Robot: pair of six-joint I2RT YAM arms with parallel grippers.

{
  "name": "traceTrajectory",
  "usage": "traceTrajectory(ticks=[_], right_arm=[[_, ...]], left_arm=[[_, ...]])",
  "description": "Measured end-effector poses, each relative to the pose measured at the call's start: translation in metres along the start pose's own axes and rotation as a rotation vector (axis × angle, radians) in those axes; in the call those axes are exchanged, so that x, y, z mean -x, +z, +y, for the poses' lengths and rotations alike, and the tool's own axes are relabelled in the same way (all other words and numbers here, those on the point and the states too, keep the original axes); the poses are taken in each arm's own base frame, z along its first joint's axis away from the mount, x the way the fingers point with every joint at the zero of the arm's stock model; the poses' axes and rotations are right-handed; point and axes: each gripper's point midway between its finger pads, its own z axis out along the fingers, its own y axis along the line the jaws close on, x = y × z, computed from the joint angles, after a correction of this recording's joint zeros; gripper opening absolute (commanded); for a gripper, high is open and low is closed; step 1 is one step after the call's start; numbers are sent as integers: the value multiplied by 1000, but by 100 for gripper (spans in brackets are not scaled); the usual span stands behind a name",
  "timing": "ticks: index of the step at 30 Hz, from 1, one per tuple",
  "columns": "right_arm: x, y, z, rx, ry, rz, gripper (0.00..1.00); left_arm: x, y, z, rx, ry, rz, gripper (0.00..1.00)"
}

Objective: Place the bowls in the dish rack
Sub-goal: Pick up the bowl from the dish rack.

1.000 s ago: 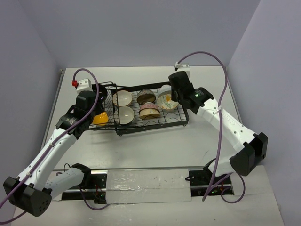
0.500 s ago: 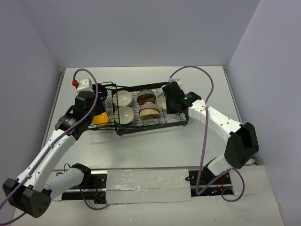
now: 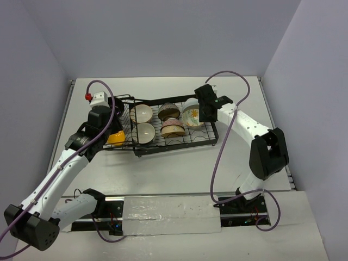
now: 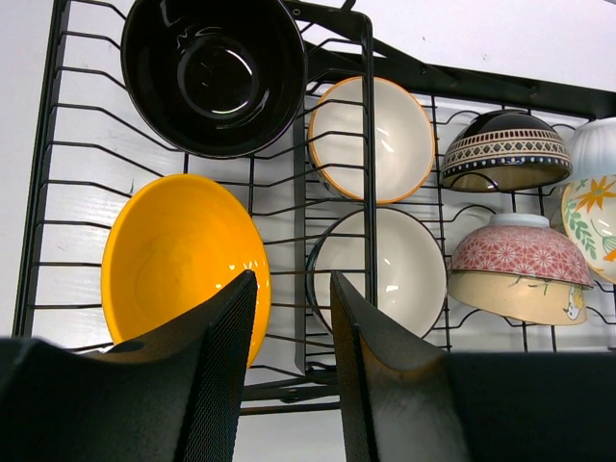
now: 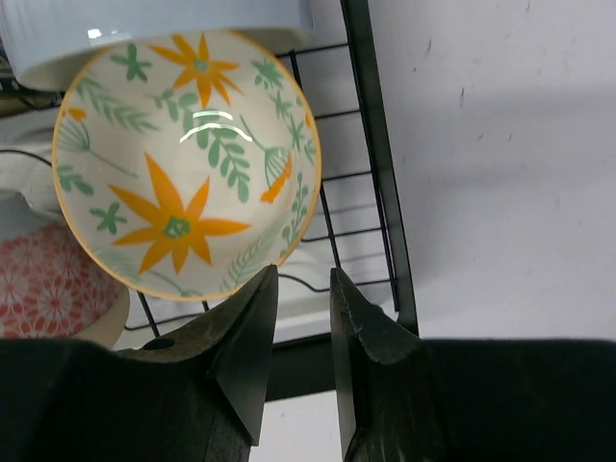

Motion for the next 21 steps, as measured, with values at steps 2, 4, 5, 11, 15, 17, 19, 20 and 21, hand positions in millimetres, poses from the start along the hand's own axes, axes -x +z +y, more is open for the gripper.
traceTrajectory(ticks=[2,4,5,11,15,17,19,20,21], right_arm=[[6,4,0,0,2,-3,36],[6,8,2,2,-2,0,35],[5,10,3,3,-7,6,35],[-3,23,8,13,-23,41,35],[-4,31,8,10,-27,40,35],[-4,33,6,9,-25,39,34],[-4,35,5,6,-22,36,31],[-5,37,4,3,-22,36,31],[-7,38,2,0,-19,40,31]], left_arm=[[-1,1,0,2,1,3,42],[-2,2,0,4,3,7,41],[-2,2,0,5,4,9,41],[-5,6,1,12,10,20,41],[-5,6,1,12,12,21,41],[-5,6,1,12,12,21,41],[-6,6,1,12,13,22,41],[-6,6,1,13,15,23,41],[-6,7,1,14,18,24,41]])
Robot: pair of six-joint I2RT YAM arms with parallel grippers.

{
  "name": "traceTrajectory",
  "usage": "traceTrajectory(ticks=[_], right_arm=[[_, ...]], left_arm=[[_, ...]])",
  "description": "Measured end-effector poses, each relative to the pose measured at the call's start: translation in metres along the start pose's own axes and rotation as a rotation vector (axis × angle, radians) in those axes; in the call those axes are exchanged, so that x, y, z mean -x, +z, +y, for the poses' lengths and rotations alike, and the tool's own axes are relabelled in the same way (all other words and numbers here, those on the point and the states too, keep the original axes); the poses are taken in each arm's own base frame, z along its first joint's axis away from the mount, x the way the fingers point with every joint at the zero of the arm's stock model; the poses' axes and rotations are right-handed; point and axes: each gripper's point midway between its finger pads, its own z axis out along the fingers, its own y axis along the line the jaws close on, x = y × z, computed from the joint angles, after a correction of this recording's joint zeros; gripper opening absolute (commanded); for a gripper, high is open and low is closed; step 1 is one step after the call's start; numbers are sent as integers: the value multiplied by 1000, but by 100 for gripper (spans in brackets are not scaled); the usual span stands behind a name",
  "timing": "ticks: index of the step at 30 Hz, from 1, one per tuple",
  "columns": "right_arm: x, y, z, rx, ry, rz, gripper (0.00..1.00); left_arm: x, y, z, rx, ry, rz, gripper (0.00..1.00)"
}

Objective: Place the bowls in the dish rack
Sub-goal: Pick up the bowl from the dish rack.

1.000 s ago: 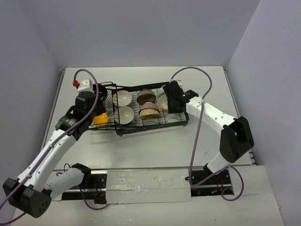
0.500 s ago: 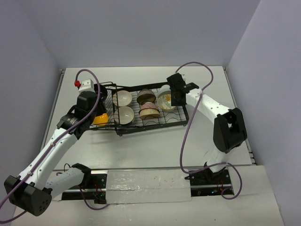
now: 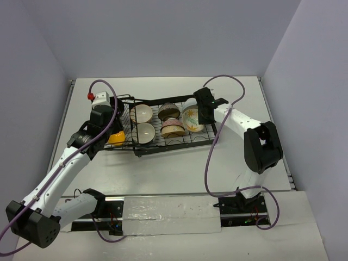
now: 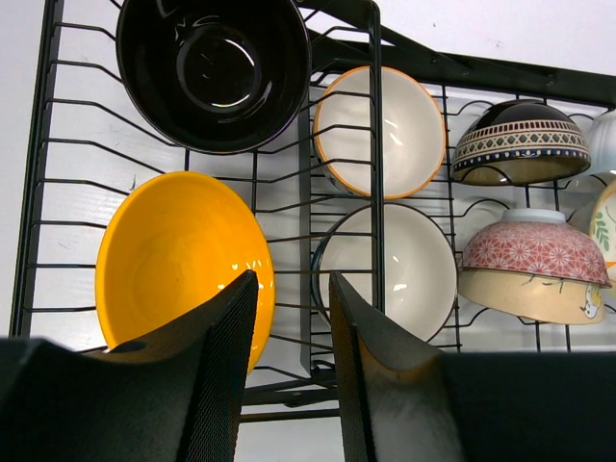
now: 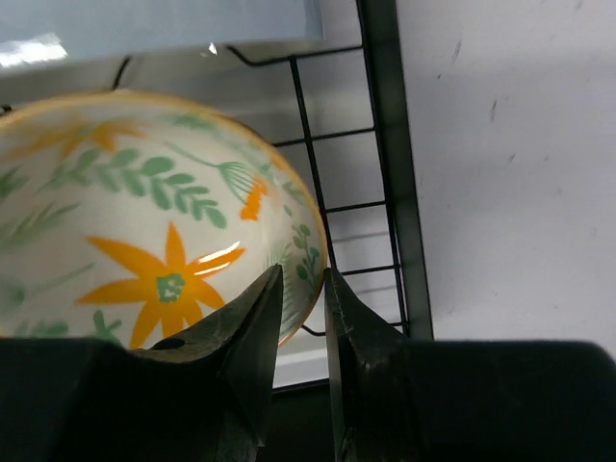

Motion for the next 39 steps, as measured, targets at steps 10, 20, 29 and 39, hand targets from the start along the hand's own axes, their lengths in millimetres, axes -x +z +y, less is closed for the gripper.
traceTrajectory(ticks=[10,20,29,39], right_arm=[[-44,21,-2,17,-2,72,36],[-41,24,2,32,8,55,40],[-41,10,-12,-22,1,49,47],[-25,-13,-17,-26,9,3,48]], left_arm=[[-3,2,-1,-7,14,13,40],[-7,5,-3,-14,19,32,40],[-8,6,-4,-15,24,38,40],[-9,5,-5,-25,24,43,40]])
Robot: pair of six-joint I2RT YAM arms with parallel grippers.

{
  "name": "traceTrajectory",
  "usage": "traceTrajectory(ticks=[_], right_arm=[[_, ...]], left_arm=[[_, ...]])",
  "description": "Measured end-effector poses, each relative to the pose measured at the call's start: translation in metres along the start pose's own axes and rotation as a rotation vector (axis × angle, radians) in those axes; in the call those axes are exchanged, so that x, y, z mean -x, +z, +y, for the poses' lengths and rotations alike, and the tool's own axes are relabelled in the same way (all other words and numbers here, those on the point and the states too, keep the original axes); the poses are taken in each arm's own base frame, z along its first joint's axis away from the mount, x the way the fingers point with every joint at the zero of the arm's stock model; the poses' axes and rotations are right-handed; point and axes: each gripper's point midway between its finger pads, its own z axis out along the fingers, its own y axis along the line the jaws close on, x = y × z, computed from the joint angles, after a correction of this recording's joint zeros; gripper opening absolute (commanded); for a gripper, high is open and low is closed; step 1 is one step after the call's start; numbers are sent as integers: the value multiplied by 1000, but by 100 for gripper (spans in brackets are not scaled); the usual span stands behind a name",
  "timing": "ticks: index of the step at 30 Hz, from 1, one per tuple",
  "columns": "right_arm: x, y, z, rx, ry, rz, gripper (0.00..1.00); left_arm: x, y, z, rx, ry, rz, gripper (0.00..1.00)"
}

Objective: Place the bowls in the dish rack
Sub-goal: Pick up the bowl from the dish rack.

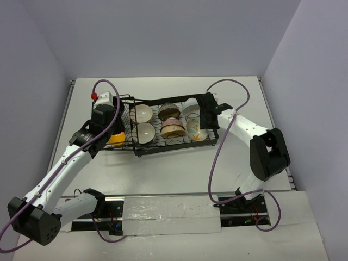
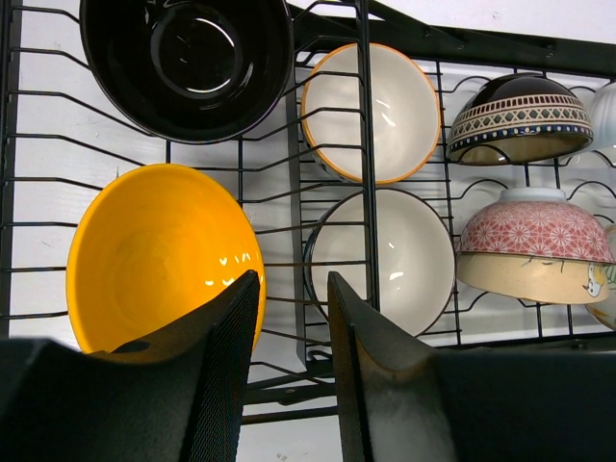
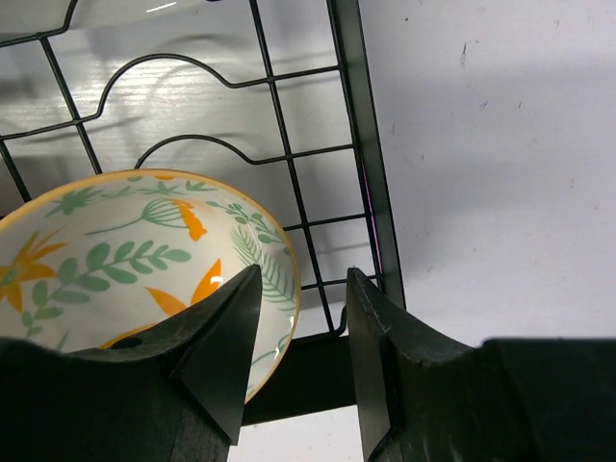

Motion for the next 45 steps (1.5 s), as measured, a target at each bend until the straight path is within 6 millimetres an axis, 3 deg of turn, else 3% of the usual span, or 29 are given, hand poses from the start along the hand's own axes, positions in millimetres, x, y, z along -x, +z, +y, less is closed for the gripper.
traceTrajectory(ticks=[7,13,20,26,33,45], right_arm=[[9,-7,6,31,-1,-7,49],[22,-23,32,142,-8,-36,48],[25,-40,70,273,-42,-50,46],[28,-46,80,318,-47,-55,46],[56,-62,96,384,-32,-113,45],[44,-49,105,388,-33,-62,43]], left_arm=[[-1,0,-2,-9,0,5,39],[-1,0,-2,-9,1,5,39],[-1,0,-2,-10,1,6,39],[-1,0,-2,-12,1,7,39],[-1,0,-2,-12,1,7,39],[-2,0,-4,-21,1,12,39]])
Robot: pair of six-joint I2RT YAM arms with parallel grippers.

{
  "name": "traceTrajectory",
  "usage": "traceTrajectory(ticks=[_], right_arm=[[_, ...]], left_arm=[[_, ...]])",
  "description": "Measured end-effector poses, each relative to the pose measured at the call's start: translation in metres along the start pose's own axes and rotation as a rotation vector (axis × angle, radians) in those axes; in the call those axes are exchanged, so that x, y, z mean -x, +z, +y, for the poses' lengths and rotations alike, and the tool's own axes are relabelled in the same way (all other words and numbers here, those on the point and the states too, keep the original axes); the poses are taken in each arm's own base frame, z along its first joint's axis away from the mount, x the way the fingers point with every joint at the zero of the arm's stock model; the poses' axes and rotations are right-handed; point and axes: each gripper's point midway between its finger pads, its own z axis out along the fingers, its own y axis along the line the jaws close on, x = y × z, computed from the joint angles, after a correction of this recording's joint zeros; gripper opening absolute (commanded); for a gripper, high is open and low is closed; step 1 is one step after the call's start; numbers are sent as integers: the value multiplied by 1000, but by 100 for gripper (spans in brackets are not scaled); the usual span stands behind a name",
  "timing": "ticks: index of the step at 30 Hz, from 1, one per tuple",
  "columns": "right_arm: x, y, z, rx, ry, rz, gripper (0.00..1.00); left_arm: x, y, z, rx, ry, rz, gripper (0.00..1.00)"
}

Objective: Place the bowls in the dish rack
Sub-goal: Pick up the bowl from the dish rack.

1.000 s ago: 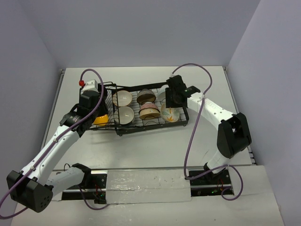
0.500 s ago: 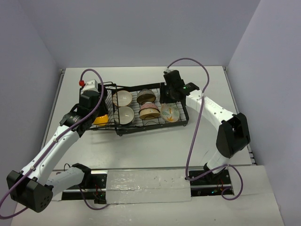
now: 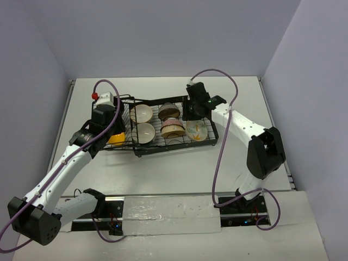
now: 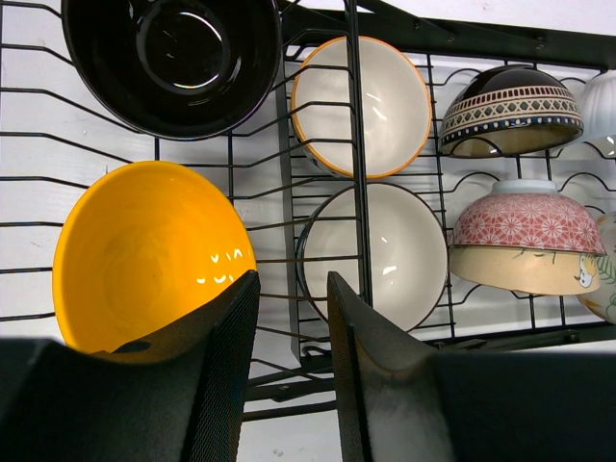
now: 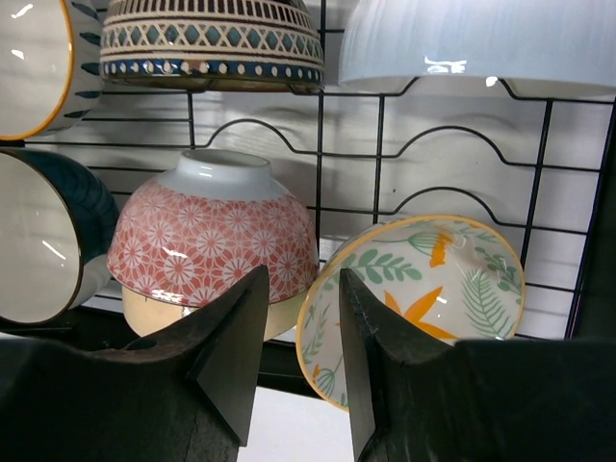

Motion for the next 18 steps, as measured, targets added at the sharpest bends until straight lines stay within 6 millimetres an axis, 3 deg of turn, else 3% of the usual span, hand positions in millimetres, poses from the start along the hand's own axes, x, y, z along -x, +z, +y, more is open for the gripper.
traceTrajectory(ticks=[18], right_arm=[[-24,9,-3,-17,29,54,36]], left_arm=[[-1,0,-3,-13,2,6,39]])
